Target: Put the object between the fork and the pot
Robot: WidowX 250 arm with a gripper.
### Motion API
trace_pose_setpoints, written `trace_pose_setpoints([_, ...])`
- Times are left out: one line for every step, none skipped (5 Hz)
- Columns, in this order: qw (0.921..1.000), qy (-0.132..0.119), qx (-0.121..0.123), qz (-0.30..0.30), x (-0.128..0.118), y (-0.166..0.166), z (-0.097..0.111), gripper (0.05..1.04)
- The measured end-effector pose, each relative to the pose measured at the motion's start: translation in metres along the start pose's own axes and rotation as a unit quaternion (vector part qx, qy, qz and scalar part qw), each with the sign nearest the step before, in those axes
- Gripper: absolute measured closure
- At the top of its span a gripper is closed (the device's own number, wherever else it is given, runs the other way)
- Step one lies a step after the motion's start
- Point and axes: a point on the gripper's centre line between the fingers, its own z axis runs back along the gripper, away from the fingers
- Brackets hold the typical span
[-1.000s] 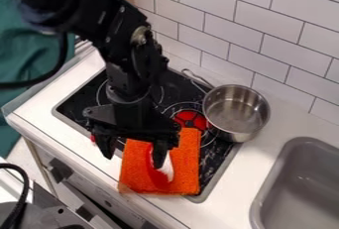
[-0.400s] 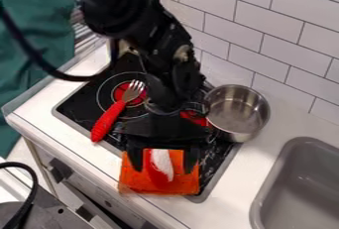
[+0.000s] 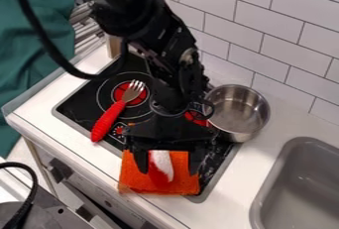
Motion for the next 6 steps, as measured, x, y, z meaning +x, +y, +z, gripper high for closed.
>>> trace_pose_setpoints([0.9999,0.004,0.008,0.007,0.005,0.004,-0.007,0.079])
trace_pose_setpoints([0.9998,0.009,0.017,0.008,0.01,0.001,-0.015,0.079])
trace_pose_setpoints([0.9996,0.01,0.023,0.013,0.016,-0.002,-0.02,0.079])
trace_pose_setpoints([0.9993,0.016,0.031,0.015,0.017,-0.002,-0.026,0.115])
trace_pose_setpoints([0.9992,0.016,0.034,0.014,0.017,-0.004,-0.029,0.398])
trace_pose_setpoints([0.9993,0.013,0.035,-0.002,0.016,-0.006,-0.029,0.494])
